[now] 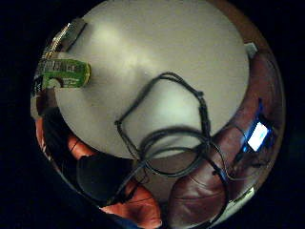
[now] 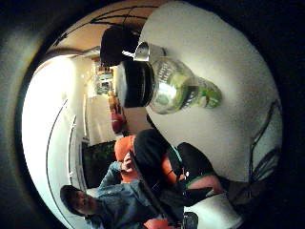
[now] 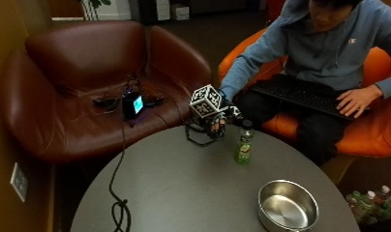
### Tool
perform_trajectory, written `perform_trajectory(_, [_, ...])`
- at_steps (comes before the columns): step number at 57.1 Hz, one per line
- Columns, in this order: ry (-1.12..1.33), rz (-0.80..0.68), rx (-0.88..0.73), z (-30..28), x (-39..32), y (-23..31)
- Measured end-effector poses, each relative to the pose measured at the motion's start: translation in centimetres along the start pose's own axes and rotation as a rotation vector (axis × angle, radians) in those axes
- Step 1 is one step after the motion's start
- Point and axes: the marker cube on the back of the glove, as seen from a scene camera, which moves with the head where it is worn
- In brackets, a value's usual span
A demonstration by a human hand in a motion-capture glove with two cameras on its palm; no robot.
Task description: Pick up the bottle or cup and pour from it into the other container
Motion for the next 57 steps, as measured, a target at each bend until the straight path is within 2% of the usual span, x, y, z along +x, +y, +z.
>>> perform_trajectory(35, [-0.601, -0.183, -0.054, 7.1, -3.3, -5.6])
perform_trajectory(57, [-0.646, -0.126, 0.001, 7.4, -4.0, -7.6])
